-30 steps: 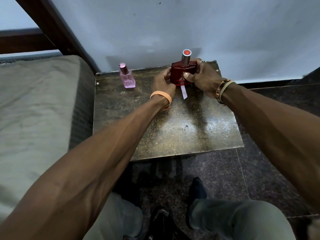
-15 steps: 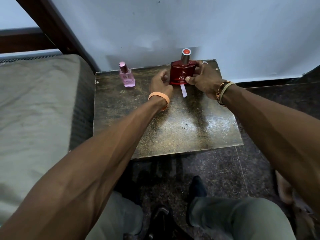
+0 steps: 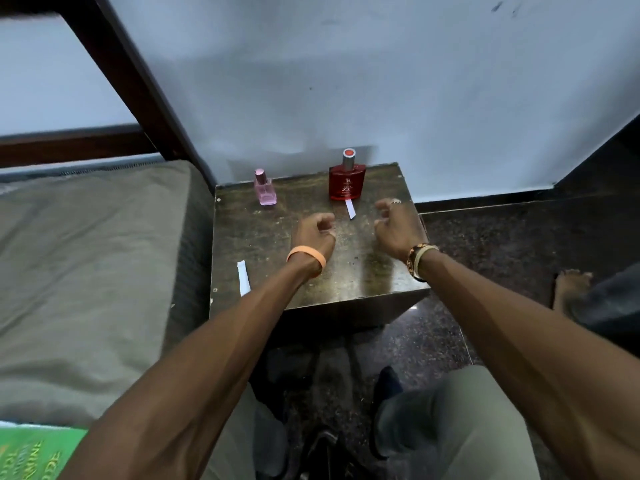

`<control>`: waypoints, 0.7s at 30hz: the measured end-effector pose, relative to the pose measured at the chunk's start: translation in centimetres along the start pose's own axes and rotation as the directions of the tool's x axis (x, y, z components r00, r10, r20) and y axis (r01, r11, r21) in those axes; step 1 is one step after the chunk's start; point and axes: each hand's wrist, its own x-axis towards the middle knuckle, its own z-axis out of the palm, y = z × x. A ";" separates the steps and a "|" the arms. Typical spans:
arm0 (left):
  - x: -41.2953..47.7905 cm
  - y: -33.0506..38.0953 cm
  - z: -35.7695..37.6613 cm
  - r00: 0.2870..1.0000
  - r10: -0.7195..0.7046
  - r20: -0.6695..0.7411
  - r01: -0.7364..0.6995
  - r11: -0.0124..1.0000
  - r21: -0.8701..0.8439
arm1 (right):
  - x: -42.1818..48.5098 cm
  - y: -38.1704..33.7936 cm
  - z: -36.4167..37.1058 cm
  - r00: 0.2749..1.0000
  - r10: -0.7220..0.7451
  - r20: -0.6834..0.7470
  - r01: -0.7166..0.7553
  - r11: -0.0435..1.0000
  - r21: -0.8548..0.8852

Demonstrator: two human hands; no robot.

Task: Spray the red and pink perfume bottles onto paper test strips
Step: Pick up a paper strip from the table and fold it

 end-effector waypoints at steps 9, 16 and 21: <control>-9.9 3.6 -4.8 0.983 0.183 -0.012 -0.179 0.974 0.141 | -11.0 -3.4 -2.8 0.965 -0.256 0.064 0.260 0.886 -0.383; -15.1 4.9 -8.4 0.965 0.257 -0.049 -0.239 0.943 0.233 | -17.7 -6.2 -3.9 0.896 -0.430 0.112 0.404 0.685 -0.606; -17.6 4.7 -10.5 0.956 0.276 -0.095 -0.244 0.935 0.256 | -20.5 -8.3 -3.9 0.874 -0.466 0.138 0.457 0.693 -0.557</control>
